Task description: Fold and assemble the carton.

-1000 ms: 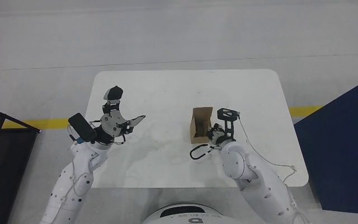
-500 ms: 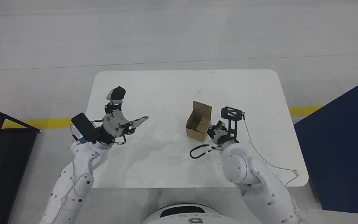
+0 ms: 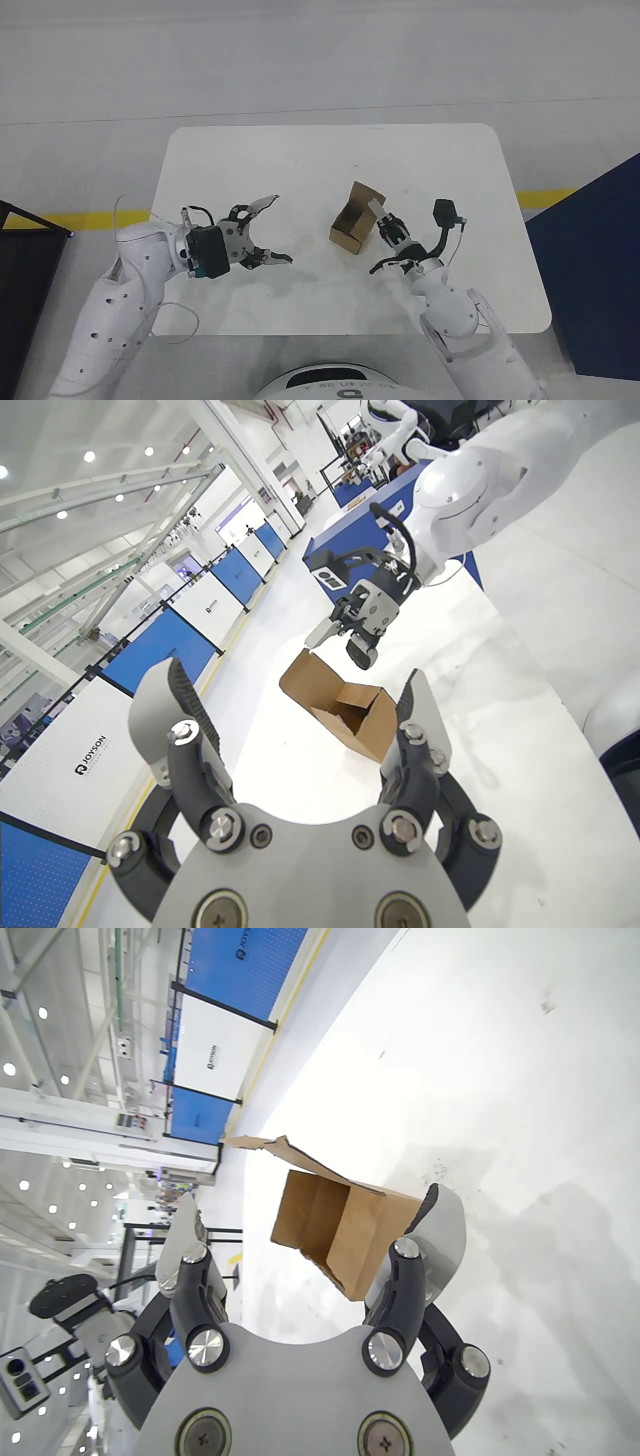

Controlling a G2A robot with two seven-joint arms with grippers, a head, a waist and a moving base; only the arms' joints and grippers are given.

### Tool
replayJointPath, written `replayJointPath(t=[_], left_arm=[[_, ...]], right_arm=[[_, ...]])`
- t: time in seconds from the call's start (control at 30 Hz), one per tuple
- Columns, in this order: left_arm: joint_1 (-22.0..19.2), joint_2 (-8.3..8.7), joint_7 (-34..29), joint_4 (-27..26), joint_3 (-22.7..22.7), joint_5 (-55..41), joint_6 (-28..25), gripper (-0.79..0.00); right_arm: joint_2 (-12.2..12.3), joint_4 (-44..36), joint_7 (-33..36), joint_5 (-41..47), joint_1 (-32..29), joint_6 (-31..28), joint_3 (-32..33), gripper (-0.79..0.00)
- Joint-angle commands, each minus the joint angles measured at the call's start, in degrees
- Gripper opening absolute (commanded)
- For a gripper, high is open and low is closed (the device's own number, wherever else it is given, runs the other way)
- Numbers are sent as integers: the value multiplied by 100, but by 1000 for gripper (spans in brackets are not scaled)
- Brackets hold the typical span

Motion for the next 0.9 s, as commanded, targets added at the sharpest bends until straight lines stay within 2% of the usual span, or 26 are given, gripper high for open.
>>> replayJointPath(t=[0.0,0.03,0.1,0.13,0.2,0.23,0.27,0.33,0.4,0.6,0.67,0.7,0.8,0.87], left_arm=[[6,-1,-17,-7,-1,-43,-13,0],[6,-1,-17,-7,-1,-43,-13,0],[-35,25,-820,-102,-4,527,54,0],[-31,22,-945,-191,92,456,-104,0],[-145,-8,-1178,-2,280,4,-568,0],[-274,-24,-1598,127,398,-67,-878,0],[-391,-48,-2039,237,551,-198,-878,0],[-579,-124,-2728,528,872,-1078,-878,0],[-848,-162,-3475,498,1067,-1606,-878,0],[-848,-162,-3475,498,1067,-1606,-878,0],[-716,-182,-3607,911,951,-2050,-628,0],[-715,-201,-3919,957,993,-2309,-672,0],[-979,-295,-5549,993,1181,-3372,-714,0],[-1156,-360,-6752,870,1344,-4235,-404,0]], right_arm=[[1,-6,12,-89,2,48,-3,0],[1,-6,12,-89,2,48,-3,0],[1,-6,12,-89,2,48,-3,0],[1,-6,12,-89,2,48,-3,0],[1,-4,5,-88,7,37,-1,0],[-2,2,-31,-80,17,-16,7,0],[-5,12,-63,-59,15,-70,16,0],[-8,10,-94,-4,-18,-184,32,0],[-13,-5,-188,60,-88,-333,53,0],[-16,-14,-245,99,-129,-396,68,0],[-16,-14,-245,99,-129,-396,68,0],[-16,-14,-245,99,-129,-396,68,0],[-26,89,-358,108,-80,-480,92,0],[-35,160,-457,52,-75,-532,69,0]])
